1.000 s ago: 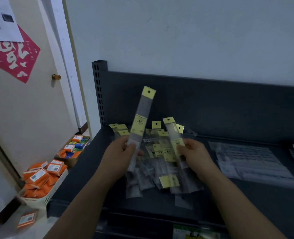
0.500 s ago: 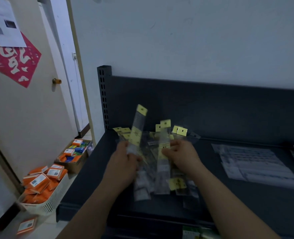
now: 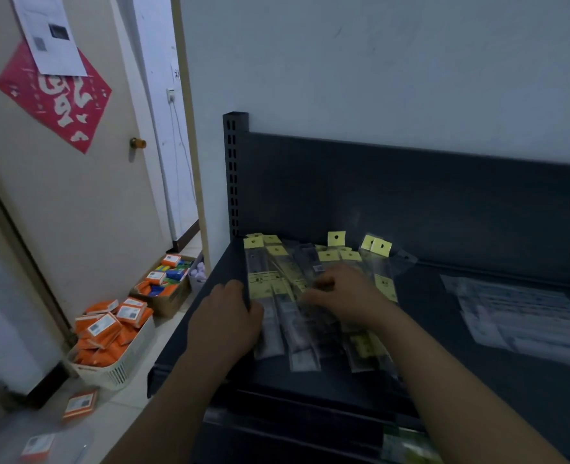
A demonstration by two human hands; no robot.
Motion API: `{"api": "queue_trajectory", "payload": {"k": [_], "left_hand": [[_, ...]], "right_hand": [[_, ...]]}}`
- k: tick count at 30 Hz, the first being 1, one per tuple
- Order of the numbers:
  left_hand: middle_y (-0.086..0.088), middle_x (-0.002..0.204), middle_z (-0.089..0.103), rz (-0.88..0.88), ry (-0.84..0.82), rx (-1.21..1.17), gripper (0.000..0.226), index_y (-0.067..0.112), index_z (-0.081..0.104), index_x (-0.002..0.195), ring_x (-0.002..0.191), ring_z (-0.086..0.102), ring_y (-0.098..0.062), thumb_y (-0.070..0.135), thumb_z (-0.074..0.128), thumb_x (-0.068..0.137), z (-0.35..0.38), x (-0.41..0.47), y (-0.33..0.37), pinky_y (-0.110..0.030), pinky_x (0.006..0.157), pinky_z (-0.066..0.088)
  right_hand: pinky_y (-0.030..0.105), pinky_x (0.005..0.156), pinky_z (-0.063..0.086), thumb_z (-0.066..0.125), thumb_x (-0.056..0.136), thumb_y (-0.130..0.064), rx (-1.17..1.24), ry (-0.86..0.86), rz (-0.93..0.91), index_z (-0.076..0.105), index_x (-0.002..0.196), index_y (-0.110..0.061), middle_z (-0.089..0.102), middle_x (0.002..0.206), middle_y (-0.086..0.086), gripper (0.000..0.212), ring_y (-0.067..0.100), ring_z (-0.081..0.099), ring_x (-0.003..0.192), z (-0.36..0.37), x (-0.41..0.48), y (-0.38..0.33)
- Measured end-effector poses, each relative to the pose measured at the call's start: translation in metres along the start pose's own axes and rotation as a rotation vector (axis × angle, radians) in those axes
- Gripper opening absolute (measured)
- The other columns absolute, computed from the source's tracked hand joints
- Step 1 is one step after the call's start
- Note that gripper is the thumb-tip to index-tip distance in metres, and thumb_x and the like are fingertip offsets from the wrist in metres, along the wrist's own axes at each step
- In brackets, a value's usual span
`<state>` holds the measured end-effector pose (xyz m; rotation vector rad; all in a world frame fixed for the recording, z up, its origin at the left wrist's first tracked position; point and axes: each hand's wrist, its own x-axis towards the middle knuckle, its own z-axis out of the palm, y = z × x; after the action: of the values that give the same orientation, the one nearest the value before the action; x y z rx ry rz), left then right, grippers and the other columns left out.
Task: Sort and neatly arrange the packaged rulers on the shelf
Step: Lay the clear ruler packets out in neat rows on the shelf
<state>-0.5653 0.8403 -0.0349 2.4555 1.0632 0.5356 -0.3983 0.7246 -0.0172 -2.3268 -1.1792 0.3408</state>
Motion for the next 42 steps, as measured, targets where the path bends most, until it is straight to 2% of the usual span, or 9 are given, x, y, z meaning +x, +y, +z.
{"api": "queue_trajectory", "payload": {"k": [6,9,14,19,26,30,34,38,42], "left_hand": [[0.000,0.092,0.054,0.010,0.001,-0.013,0.019,0.021,0.053,0.096,0.086,0.056,-0.019,0.039,0.049,0.092,0.002,0.000,0.003,-0.039,0.077,0.052],[-0.005,0.107,0.057,0.033,0.008,-0.033,0.031,0.021,0.055,0.116,0.102,0.055,-0.024,0.040,0.051,0.091,0.005,0.003,0.008,-0.038,0.086,0.049],[-0.009,0.135,0.049,0.063,-0.056,0.086,0.061,0.022,0.053,0.131,0.124,0.042,-0.031,0.062,0.050,0.085,0.016,0.035,0.039,-0.042,0.101,0.038],[-0.014,0.151,0.026,-0.099,-0.210,0.141,0.090,0.018,0.034,0.143,0.137,0.024,-0.037,0.074,0.053,0.076,0.034,0.061,0.061,-0.049,0.108,0.027],[-0.010,0.146,0.034,-0.128,-0.245,0.037,0.057,0.030,0.047,0.132,0.134,0.028,-0.035,0.049,0.060,0.080,0.031,0.070,0.059,-0.047,0.107,0.031],[-0.017,0.147,0.030,-0.160,-0.176,0.163,0.107,0.004,0.029,0.142,0.136,0.027,-0.036,0.075,0.061,0.068,0.040,0.062,0.073,-0.046,0.108,0.030],[-0.017,0.135,0.043,-0.120,-0.143,0.059,0.087,-0.001,0.036,0.135,0.128,0.039,-0.032,0.053,0.071,0.076,0.039,0.061,0.071,-0.038,0.106,0.037],[-0.008,0.098,0.059,-0.202,-0.129,-0.243,0.040,0.006,0.051,0.104,0.093,0.061,-0.026,0.020,0.075,0.076,0.029,0.063,0.059,-0.029,0.064,0.047],[-0.001,0.072,0.055,-0.174,-0.046,-0.462,0.015,0.016,0.051,0.076,0.072,0.058,-0.022,0.020,0.060,0.088,0.021,0.054,0.054,-0.029,0.057,0.045]], "right_hand": [[0.024,0.048,0.022,0.051,0.090,-0.013,0.310,0.195,0.175,0.039,0.050,-0.011,0.034,0.046,-0.003,0.042,0.011,0.029,0.045,-0.014,-0.002,0.015],[0.026,0.054,0.032,0.053,0.090,-0.015,0.442,0.237,0.265,0.059,0.069,0.005,0.050,0.061,0.005,0.030,0.015,0.044,0.058,-0.023,-0.004,0.025],[0.037,0.067,0.056,0.043,0.095,-0.001,0.809,0.153,0.255,0.061,0.096,-0.004,0.066,0.078,0.013,0.019,0.023,0.065,0.067,-0.036,-0.011,0.022],[0.033,0.059,0.055,0.053,0.092,-0.006,0.638,0.101,0.232,0.057,0.097,0.000,0.066,0.077,0.015,0.008,0.023,0.065,0.062,-0.038,-0.009,0.022],[0.035,0.065,0.059,0.049,0.090,0.004,0.710,0.115,0.320,0.057,0.104,0.004,0.069,0.087,0.024,0.017,0.023,0.069,0.067,-0.029,0.002,0.039],[0.034,0.068,0.059,0.049,0.090,0.005,0.771,0.103,0.330,0.060,0.098,0.003,0.071,0.085,0.023,0.014,0.022,0.070,0.067,-0.028,0.001,0.040],[0.031,0.067,0.059,0.048,0.090,0.007,0.815,0.091,0.327,0.060,0.095,0.000,0.071,0.086,0.022,0.015,0.022,0.070,0.069,-0.029,-0.004,0.040],[0.034,0.069,0.058,0.052,0.090,0.004,0.855,0.119,0.291,0.058,0.099,0.000,0.070,0.088,0.022,0.012,0.024,0.070,0.072,-0.030,-0.007,0.039],[0.031,0.062,0.055,0.057,0.094,-0.016,0.787,0.152,0.182,0.059,0.105,-0.011,0.071,0.086,0.012,0.013,0.014,0.067,0.066,-0.029,-0.011,0.034]]}}
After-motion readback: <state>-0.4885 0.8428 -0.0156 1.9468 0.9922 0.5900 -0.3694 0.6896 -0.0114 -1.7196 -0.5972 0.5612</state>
